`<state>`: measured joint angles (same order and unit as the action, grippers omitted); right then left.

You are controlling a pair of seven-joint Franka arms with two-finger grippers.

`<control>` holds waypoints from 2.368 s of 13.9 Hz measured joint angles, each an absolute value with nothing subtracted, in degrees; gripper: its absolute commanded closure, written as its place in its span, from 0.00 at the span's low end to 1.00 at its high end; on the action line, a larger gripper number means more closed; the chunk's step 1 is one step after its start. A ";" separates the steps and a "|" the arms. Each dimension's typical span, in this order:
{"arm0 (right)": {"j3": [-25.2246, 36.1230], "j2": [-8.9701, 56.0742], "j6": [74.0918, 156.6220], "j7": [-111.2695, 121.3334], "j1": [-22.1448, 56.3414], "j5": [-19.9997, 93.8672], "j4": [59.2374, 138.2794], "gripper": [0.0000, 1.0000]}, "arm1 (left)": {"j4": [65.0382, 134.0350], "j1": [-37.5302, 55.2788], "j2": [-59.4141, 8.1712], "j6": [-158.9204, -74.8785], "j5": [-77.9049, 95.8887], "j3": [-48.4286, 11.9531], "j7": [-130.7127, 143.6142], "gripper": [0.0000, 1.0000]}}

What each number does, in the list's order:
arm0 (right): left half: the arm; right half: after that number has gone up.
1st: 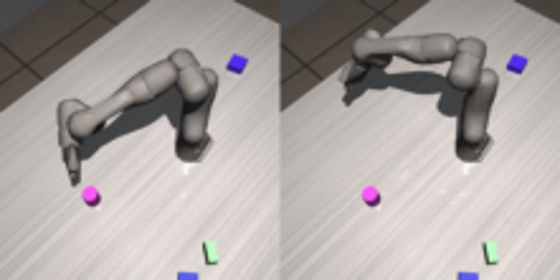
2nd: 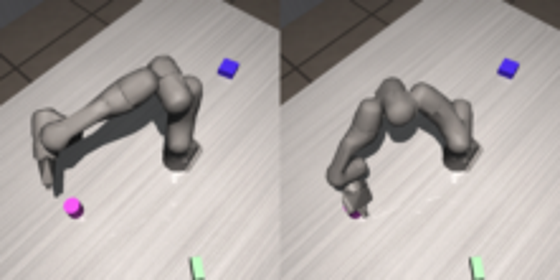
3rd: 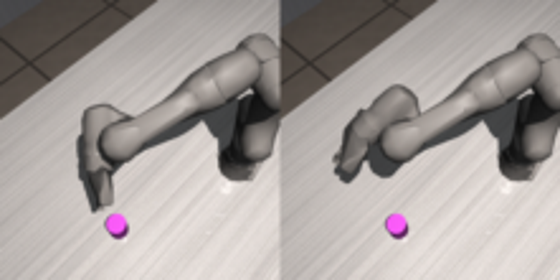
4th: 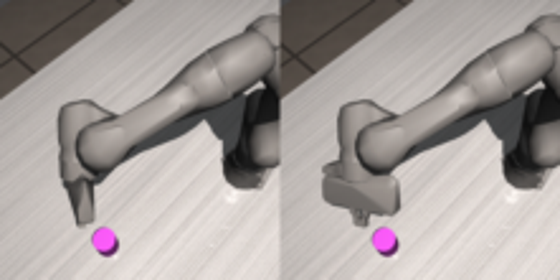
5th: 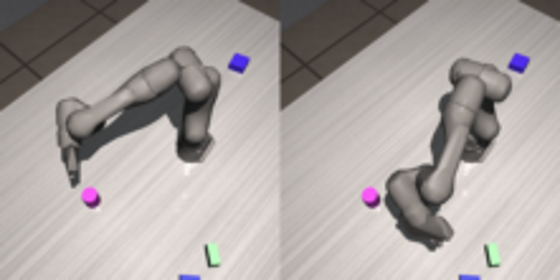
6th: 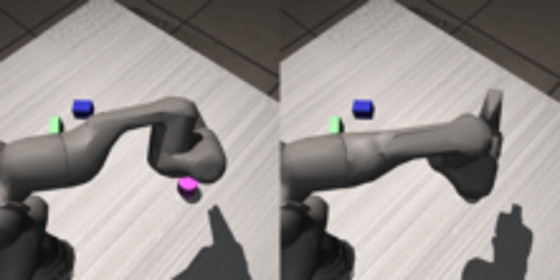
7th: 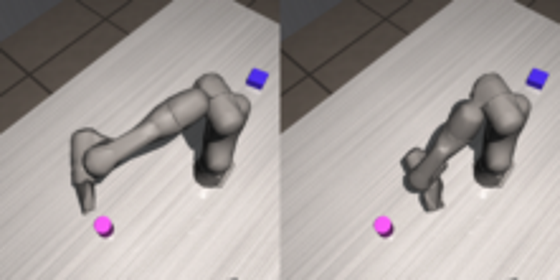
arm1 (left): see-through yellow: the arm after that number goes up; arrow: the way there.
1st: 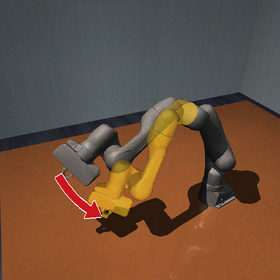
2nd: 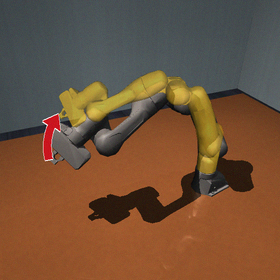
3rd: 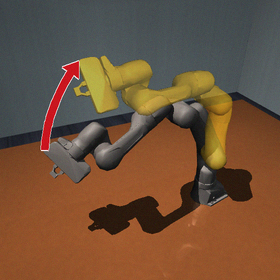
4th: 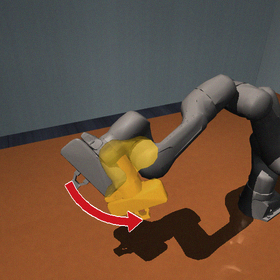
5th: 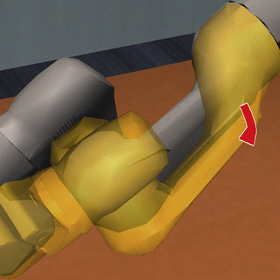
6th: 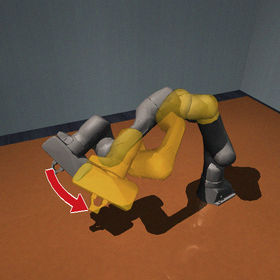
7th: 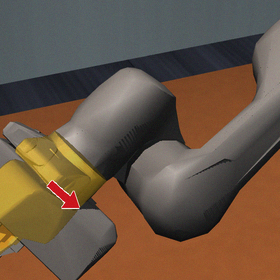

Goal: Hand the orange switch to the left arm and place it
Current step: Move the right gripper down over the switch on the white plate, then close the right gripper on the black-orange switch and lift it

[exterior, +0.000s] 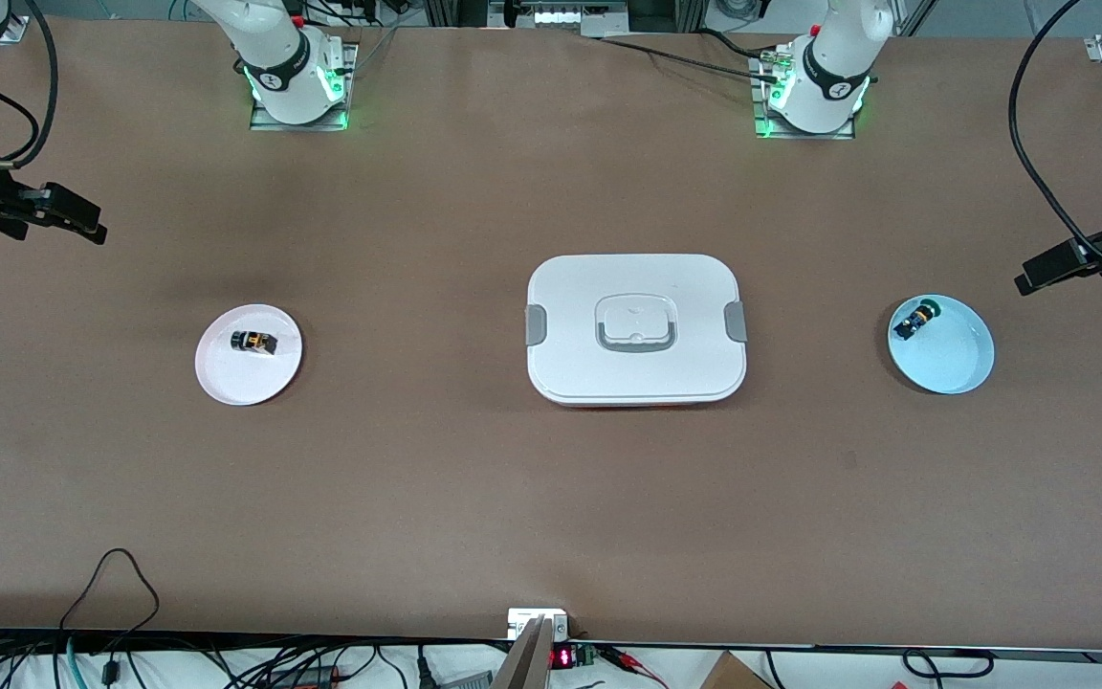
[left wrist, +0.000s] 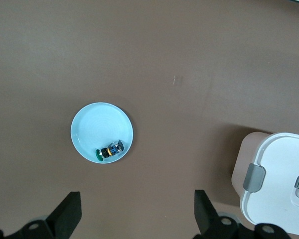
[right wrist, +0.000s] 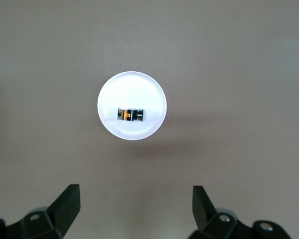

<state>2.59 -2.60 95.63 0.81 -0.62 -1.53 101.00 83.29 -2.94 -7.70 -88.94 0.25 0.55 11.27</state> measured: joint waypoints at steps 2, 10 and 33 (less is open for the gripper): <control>2.53 -2.55 95.63 0.81 -0.62 -1.53 101.00 0.00 | 83.29 -2.96 -7.70 -88.94 0.25 0.55 11.27 0.00; 2.29 2.05 95.91 1.10 0.31 -1.47 100.71 0.00 | 83.29 -3.00 -7.70 -88.94 0.25 0.60 11.27 0.00; 3.08 20.96 132.83 -0.37 5.88 -1.42 116.52 0.00 | 83.29 -3.04 -7.70 -88.94 0.25 0.64 11.27 0.00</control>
